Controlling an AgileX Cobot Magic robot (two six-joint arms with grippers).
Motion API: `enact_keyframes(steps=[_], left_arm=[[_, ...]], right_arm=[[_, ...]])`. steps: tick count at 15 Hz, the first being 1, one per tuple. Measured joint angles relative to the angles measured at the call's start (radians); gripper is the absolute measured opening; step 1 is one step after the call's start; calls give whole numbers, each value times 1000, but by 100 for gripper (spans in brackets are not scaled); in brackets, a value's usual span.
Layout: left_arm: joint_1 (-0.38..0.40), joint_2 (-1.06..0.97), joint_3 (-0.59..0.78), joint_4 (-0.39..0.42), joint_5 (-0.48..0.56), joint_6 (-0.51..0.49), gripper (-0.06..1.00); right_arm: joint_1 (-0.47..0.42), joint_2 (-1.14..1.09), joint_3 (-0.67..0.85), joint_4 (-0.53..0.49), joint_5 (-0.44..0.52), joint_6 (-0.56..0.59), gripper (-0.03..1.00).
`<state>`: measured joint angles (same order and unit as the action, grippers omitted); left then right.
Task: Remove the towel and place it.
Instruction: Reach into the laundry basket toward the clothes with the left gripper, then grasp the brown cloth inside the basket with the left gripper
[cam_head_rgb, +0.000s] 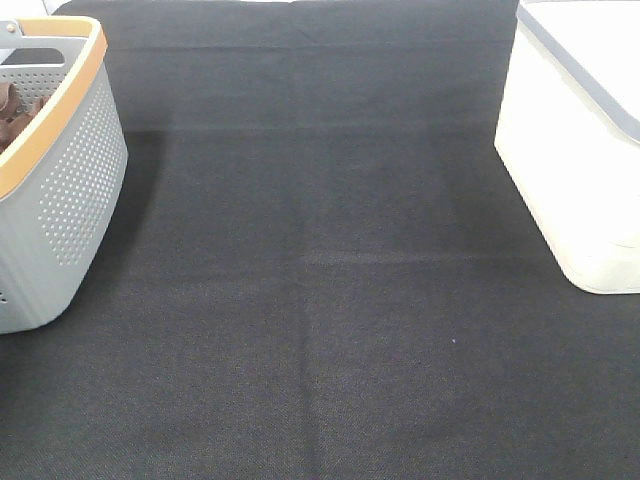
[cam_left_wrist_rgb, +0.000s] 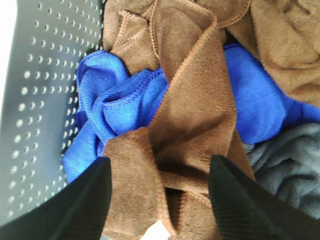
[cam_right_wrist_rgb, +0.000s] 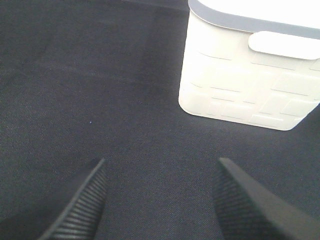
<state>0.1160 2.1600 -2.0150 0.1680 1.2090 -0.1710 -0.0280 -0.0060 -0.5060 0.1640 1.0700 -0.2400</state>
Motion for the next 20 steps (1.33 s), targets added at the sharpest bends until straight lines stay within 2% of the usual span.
enact_keyframes(steps=[4, 7, 15, 17, 20], left_arm=[[0, 0, -5, 7, 2, 0, 56], [0, 0, -5, -26, 2, 16, 56], [0, -61, -1, -18, 3, 28, 56], [0, -74, 57, -22, 3, 28, 56], [0, -87, 139, 15, 7, 9, 56]], right_arm=[[0, 0, 0, 0, 0, 0, 59], [0, 0, 0, 0, 0, 0, 59], [0, 0, 0, 0, 0, 0, 59], [0, 0, 0, 0, 0, 0, 59], [0, 0, 0, 0, 0, 0, 59]])
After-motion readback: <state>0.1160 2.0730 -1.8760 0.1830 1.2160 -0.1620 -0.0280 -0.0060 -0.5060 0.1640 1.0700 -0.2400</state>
